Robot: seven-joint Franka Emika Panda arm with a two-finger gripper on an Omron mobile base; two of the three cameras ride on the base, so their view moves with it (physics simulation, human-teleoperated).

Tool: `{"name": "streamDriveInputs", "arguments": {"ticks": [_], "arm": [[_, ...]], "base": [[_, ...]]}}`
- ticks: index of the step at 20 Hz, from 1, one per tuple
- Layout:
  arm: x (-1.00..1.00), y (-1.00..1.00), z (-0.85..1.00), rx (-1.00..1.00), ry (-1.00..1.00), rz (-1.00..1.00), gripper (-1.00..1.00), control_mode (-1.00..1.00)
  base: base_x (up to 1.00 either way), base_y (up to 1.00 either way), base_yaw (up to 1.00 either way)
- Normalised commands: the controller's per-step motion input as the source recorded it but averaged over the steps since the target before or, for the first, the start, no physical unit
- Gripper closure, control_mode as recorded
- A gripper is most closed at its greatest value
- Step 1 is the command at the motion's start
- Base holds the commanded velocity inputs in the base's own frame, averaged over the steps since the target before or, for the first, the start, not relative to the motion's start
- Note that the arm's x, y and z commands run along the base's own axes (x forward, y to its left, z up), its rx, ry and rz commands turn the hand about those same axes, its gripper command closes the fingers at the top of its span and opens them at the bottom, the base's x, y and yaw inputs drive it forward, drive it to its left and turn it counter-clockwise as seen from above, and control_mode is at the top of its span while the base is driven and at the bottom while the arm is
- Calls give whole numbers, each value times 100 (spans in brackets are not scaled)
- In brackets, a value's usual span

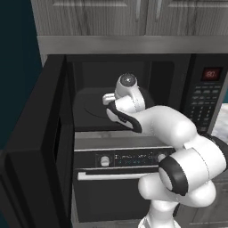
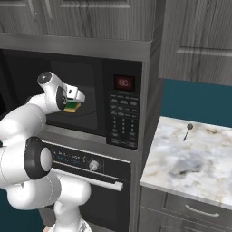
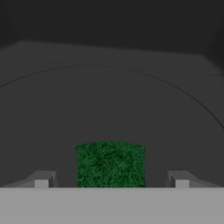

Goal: Place the sponge inside the microwave to prepare for sanitizing.

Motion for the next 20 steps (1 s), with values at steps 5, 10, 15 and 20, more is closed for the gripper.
{"name": "streamDriveInputs", "arguments": {"ticks": [5,10,15,20], "arm": [[0,0,0,0,0,0,-100,-100],[-20,1,4,0,-5,0,-100,-100],[-31,2,10,0,-7,0,-100,-100],[-54,0,32,0,-6,0,-100,-100]], "base": [[0,0,0],[0,0,0],[0,0,0],[0,0,0]]}}
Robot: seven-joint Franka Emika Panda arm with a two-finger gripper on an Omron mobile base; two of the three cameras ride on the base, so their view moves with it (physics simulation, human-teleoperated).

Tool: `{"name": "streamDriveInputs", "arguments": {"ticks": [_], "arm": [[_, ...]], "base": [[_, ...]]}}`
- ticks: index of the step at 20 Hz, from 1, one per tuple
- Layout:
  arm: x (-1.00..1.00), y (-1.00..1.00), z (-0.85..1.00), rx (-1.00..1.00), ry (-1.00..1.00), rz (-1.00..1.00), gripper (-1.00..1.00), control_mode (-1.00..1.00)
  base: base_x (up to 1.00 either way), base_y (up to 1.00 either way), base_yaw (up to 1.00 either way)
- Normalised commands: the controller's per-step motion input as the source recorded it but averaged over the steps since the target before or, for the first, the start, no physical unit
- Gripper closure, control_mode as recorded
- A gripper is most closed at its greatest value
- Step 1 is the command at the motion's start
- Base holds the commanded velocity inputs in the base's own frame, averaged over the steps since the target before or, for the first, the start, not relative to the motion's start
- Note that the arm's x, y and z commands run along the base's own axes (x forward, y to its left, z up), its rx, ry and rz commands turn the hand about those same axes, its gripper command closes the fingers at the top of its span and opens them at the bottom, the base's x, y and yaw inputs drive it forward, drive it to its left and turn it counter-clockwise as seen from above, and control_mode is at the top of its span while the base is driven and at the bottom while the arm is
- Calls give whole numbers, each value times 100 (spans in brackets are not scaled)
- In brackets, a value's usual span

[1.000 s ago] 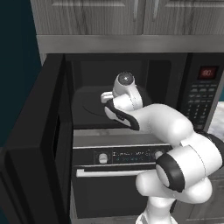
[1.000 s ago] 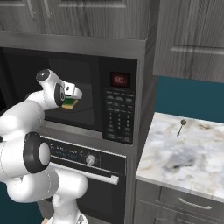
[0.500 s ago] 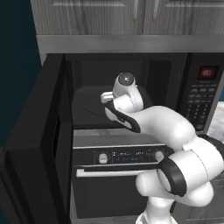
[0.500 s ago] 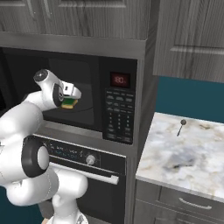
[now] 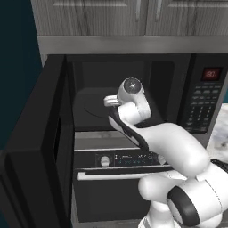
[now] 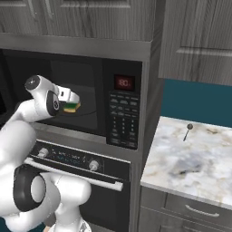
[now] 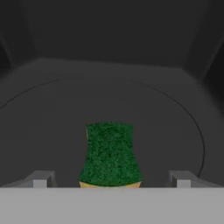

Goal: Place the sponge inside the microwave to prepare for sanitizing.

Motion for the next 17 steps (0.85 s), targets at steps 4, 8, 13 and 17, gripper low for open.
{"name": "streamDriveInputs", "arguments": {"ticks": [4,8,13,17], "arm": [[-71,0,33,0,-1,0,-100,-100],[-96,0,40,0,0,0,-100,-100],[-100,-7,43,0,0,0,-100,-100],[-100,-31,22,4,0,0,-100,-100]], "base": [[0,0,0],[0,0,0],[0,0,0],[0,0,0]]}}
